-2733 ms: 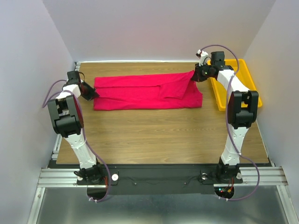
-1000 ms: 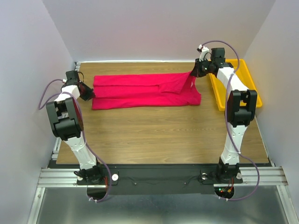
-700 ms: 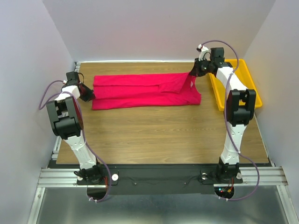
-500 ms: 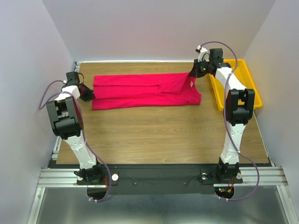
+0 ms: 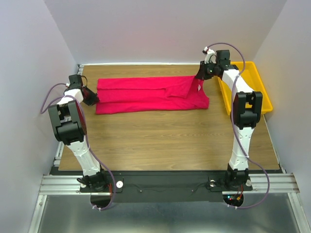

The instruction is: Fold and stack the t-shirts

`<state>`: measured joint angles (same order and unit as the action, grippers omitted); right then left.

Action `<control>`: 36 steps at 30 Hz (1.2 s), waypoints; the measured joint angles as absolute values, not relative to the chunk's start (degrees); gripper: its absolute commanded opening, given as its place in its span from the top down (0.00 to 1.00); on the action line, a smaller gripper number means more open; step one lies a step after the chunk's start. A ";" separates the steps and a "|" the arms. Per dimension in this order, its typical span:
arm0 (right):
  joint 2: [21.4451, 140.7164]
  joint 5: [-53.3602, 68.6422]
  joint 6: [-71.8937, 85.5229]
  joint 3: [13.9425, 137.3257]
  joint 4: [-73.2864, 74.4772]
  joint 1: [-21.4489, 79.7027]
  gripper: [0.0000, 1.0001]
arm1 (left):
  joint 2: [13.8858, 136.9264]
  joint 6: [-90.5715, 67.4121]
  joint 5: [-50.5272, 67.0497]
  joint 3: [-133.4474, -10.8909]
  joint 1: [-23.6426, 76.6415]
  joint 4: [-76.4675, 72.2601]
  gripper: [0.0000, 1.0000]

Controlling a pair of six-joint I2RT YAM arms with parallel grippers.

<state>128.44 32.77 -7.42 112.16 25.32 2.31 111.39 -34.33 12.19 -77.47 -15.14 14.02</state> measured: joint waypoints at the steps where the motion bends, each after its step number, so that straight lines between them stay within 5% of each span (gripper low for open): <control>1: 128.73 32.53 -7.25 112.77 25.23 2.35 0.75 | 111.39 -34.35 12.32 -77.47 -15.14 14.00 0.70; 2: 129.10 32.08 -6.85 113.60 25.21 2.48 0.64 | 111.39 -34.06 12.47 -77.47 -15.14 13.98 0.63; 6: 131.35 28.10 -4.60 117.89 24.84 3.09 0.54 | 111.33 -33.39 13.06 -77.47 -15.22 13.93 0.47; 13: 133.19 22.96 -1.69 120.68 24.60 3.42 0.57 | 108.64 -31.09 14.26 -77.47 -15.49 13.85 0.31; 18: 128.99 31.20 -6.09 111.13 23.03 3.40 0.64 | 97.62 -27.09 14.41 -74.70 -15.51 10.81 0.22; 26: 125.27 39.29 -6.50 100.62 23.62 3.95 0.58 | 72.44 -23.53 15.44 -58.63 -15.51 2.28 0.21; 36: 126.21 39.83 1.58 100.27 23.53 4.54 0.56 | 67.24 -24.38 17.52 -47.66 -15.51 2.37 0.21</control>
<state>126.21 39.83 1.58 100.27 23.53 4.54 67.24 -24.38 17.52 -47.66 -15.51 2.37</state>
